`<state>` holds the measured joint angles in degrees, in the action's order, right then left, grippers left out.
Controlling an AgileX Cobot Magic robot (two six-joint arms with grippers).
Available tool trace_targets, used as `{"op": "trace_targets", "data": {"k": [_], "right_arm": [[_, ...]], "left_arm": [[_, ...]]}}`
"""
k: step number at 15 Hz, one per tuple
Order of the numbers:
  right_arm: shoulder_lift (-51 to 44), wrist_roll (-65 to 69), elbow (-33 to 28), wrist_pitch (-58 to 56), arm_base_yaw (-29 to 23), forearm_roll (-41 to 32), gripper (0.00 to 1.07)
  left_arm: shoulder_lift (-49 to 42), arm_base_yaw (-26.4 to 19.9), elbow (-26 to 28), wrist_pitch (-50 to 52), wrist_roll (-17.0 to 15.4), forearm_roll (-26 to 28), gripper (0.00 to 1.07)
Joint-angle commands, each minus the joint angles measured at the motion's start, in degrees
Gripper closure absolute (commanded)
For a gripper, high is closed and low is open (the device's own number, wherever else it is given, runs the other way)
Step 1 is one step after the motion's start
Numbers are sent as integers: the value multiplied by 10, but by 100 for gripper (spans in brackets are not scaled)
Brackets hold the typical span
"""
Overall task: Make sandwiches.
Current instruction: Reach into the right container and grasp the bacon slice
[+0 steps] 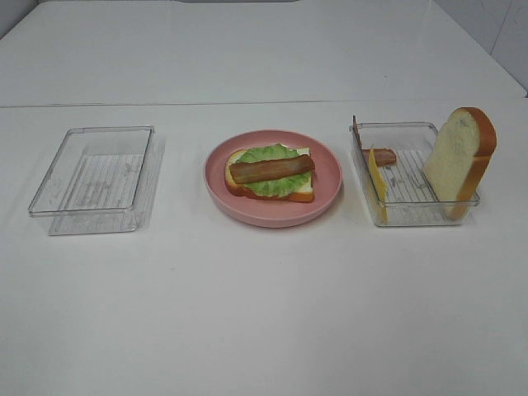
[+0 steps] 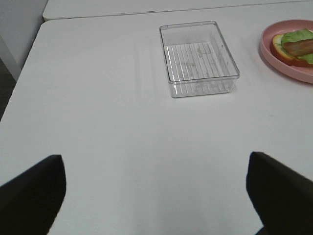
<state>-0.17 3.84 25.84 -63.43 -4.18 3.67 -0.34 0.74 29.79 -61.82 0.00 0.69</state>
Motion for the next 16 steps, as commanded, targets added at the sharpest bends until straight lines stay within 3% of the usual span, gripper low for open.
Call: {"op": "trace_targets", "data": {"k": [1, 16], "right_arm": [[-17, -5, -1, 5, 3, -3, 9], [-17, -5, -1, 5, 3, -5, 9]], "left_arm": [[-10, -1, -2, 2, 0, 3, 15], [-6, -1, -2, 2, 0, 3, 15]]}}
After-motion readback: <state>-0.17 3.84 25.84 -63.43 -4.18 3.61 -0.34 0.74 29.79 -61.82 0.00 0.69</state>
